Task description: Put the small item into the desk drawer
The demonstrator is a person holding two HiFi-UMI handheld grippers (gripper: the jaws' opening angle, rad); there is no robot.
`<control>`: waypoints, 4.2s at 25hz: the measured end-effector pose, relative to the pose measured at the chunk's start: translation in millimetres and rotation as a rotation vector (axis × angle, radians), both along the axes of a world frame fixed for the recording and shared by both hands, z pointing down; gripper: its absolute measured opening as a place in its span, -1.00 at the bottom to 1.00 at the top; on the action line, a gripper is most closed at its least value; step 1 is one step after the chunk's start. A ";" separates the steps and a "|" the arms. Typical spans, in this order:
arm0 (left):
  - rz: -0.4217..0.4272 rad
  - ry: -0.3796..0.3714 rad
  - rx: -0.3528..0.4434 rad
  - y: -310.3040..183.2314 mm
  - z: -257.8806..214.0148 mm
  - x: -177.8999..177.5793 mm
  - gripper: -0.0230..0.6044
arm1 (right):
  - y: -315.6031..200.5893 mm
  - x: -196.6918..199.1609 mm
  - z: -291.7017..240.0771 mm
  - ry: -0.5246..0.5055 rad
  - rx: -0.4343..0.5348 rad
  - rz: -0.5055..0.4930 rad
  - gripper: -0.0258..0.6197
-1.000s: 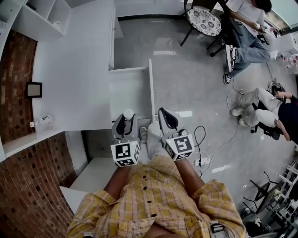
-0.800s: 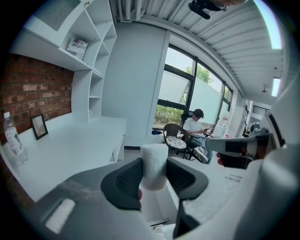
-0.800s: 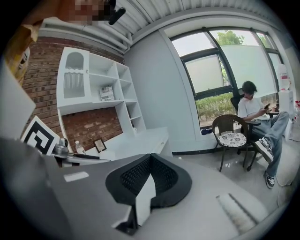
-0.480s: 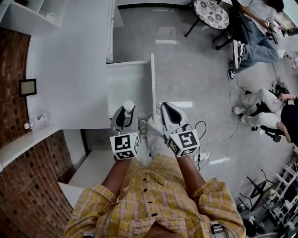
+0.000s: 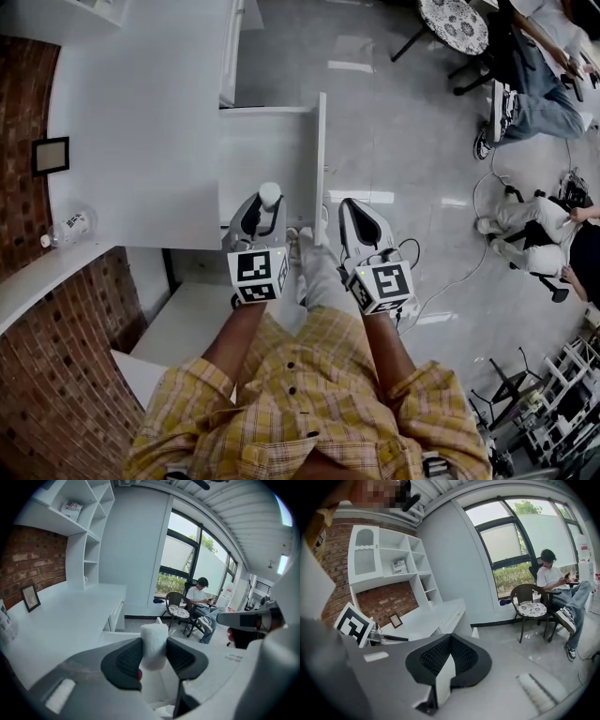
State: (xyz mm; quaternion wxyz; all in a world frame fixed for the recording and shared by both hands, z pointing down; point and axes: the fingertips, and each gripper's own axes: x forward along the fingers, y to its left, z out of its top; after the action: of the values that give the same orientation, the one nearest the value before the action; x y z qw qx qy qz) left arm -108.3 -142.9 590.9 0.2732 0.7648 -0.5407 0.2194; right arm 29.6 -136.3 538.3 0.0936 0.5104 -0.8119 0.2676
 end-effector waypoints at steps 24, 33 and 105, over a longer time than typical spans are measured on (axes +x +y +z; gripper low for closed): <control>-0.061 -0.040 -0.280 -34.1 170.5 -9.9 -0.38 | -17.5 -14.8 51.3 0.021 -0.070 -0.083 -0.92; -0.056 -0.053 -0.348 -38.1 220.0 -9.5 -0.38 | -16.0 -16.5 64.1 0.014 -0.113 -0.104 -0.92; -0.043 0.034 0.123 0.0 -80.0 -9.3 -0.92 | 38.0 -12.6 -80.9 -0.003 0.086 -0.037 -0.92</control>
State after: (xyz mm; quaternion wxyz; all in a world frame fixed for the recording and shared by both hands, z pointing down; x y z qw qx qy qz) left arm -117.6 -142.9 510.9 0.2395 0.7720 -0.5647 0.1669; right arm 17.0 -98.3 457.4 0.0754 0.4987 -0.8320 0.2312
